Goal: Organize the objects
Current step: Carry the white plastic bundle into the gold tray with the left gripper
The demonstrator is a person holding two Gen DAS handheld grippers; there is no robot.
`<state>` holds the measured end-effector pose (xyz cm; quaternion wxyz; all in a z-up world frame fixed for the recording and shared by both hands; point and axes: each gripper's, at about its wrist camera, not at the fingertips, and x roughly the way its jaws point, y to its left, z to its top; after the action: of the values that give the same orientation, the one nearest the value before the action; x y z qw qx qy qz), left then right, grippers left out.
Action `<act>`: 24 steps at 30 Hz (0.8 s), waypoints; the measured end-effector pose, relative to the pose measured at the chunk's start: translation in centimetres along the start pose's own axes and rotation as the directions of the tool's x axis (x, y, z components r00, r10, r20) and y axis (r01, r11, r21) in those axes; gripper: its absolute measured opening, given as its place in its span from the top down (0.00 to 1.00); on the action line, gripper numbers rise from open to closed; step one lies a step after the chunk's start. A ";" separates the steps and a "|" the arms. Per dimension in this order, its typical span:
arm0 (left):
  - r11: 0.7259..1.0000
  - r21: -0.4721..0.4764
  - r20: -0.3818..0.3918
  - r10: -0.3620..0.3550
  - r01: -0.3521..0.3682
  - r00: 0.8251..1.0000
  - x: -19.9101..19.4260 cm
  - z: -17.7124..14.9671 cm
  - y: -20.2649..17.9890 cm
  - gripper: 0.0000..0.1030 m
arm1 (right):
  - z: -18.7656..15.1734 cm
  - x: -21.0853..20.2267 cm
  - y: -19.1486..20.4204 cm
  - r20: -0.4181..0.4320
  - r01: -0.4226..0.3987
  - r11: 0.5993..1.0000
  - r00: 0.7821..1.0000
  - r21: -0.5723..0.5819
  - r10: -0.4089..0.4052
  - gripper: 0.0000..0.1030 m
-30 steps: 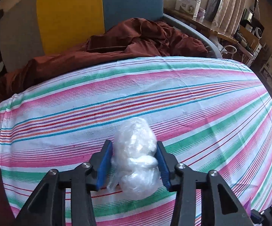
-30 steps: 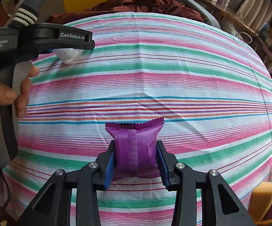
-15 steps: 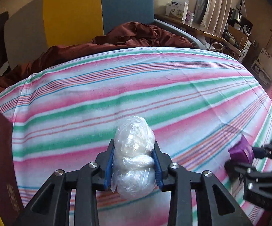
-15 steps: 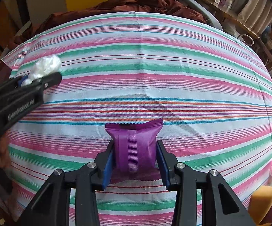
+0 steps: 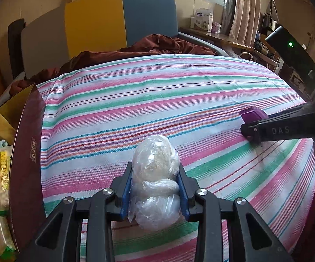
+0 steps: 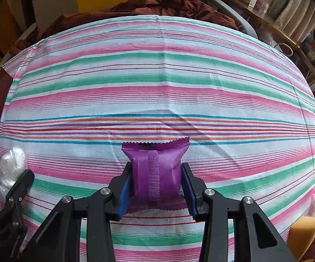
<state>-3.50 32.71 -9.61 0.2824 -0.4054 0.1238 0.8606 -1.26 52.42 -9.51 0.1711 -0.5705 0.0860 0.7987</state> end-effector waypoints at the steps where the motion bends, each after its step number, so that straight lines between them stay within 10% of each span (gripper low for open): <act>1: 1.000 0.001 0.004 0.000 0.000 1.000 0.0 -0.1 0.0 0.66 | -0.1 -0.1 0.2 0.001 0.004 1.000 1.000 -0.004 -0.004 0.58; 24: 0.997 -0.023 0.059 -0.077 0.078 0.995 -4.1 -0.4 0.6 0.66 | 0.7 -0.1 2.1 0.046 0.020 0.999 0.999 -0.035 -0.018 0.57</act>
<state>-1.47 30.49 -6.70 0.3139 -0.3883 0.0891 0.8618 -2.66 50.70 -9.27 0.1703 -0.5558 0.0625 0.8113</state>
